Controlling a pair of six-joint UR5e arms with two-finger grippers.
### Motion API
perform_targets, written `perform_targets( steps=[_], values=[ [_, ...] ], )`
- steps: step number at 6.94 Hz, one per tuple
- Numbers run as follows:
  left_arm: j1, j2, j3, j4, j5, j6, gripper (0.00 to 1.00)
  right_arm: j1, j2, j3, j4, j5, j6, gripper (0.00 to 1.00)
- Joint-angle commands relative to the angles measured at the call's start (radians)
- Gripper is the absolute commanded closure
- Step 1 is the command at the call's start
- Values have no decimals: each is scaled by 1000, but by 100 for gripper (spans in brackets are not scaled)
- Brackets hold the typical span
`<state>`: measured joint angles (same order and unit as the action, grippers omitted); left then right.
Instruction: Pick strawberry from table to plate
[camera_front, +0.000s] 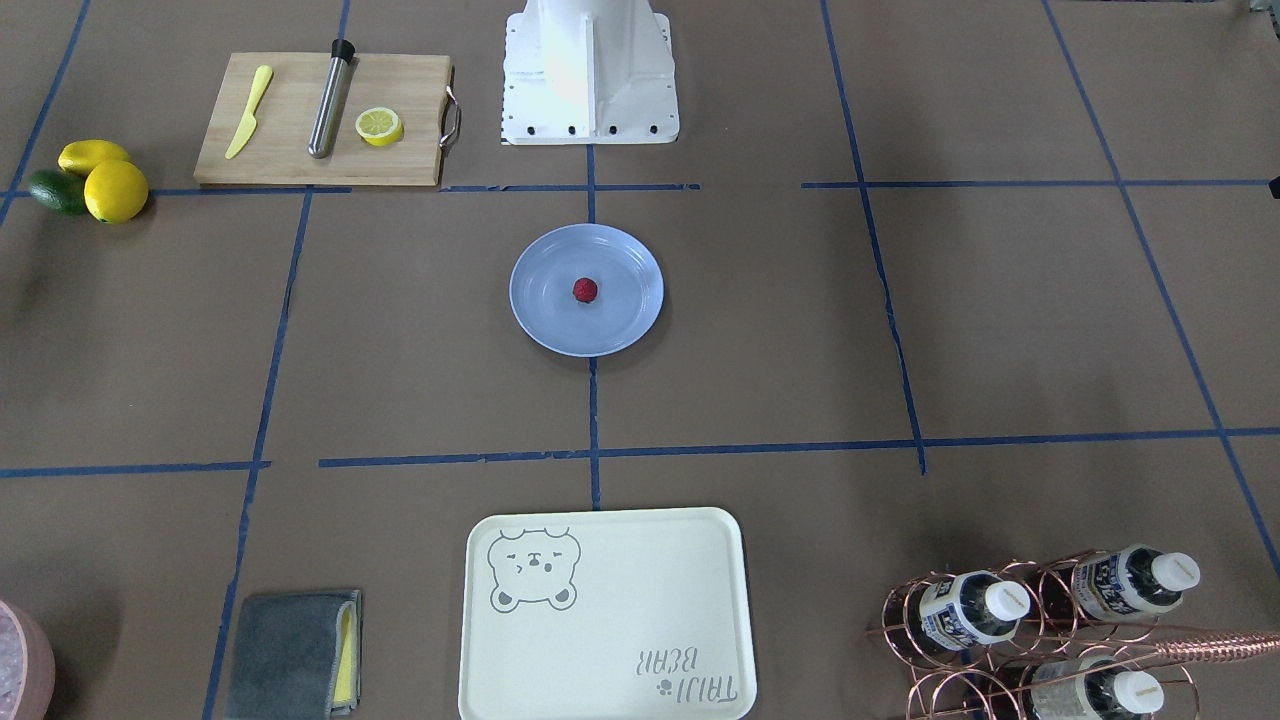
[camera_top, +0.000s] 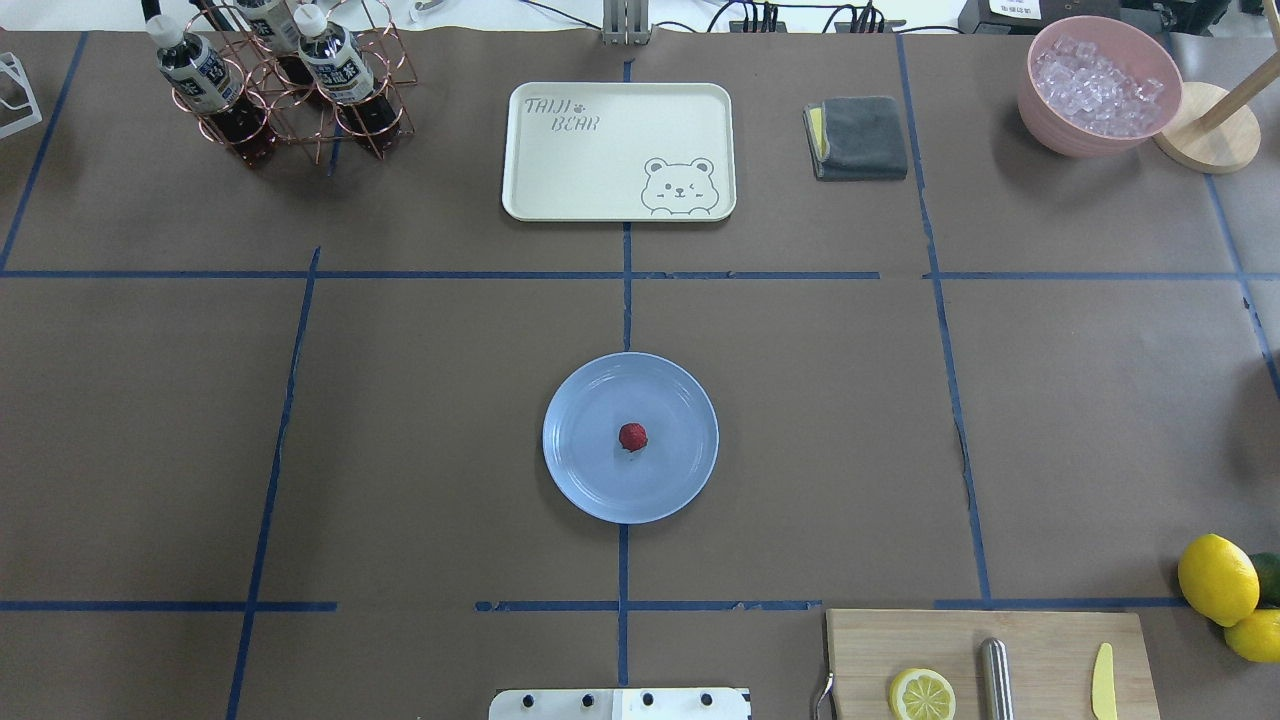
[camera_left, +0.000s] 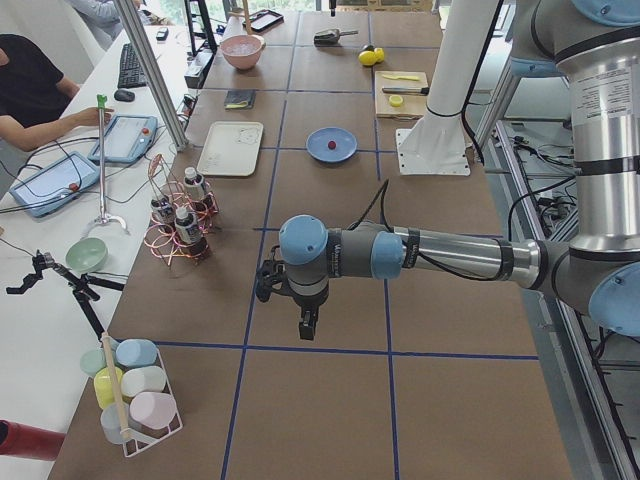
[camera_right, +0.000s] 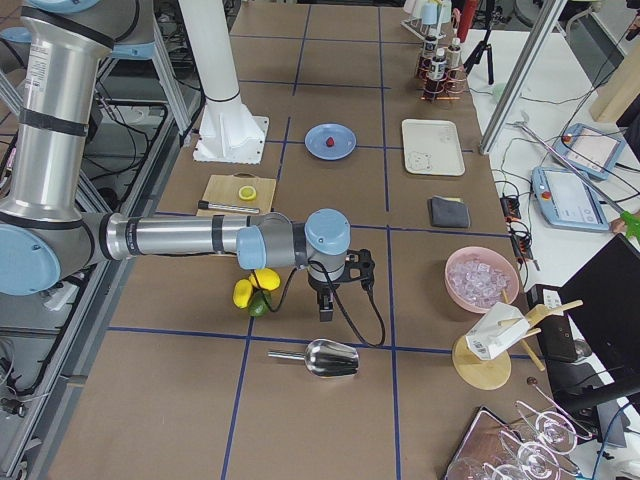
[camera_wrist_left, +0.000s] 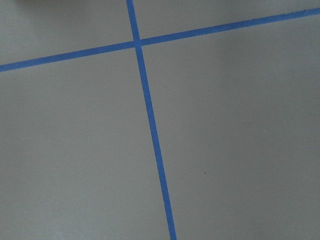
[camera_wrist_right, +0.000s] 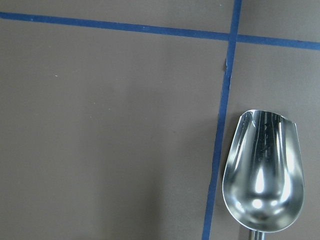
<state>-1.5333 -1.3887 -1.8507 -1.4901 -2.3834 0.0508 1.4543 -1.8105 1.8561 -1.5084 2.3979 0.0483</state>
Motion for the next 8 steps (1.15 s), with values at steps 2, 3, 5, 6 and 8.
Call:
perform_targets(
  steps=[2, 3, 5, 6, 8],
  values=[
    [1, 4, 4, -10, 0, 1, 0, 0, -6, -3, 2, 0, -1, 0],
    [1, 4, -10, -12, -2, 1, 0, 0, -6, -3, 4, 0, -2, 0],
    [1, 16, -34, -4, -22, -3, 0, 0, -3, -15, 10, -2, -2, 0],
    [2, 17, -25, -6, -25, -5, 0, 0, -10, 17, 2, 6, -1, 0],
    [-1, 7, -35, -10, -31, 1, 0, 0, -6, -2, 7, 4, 2, 0]
  ],
)
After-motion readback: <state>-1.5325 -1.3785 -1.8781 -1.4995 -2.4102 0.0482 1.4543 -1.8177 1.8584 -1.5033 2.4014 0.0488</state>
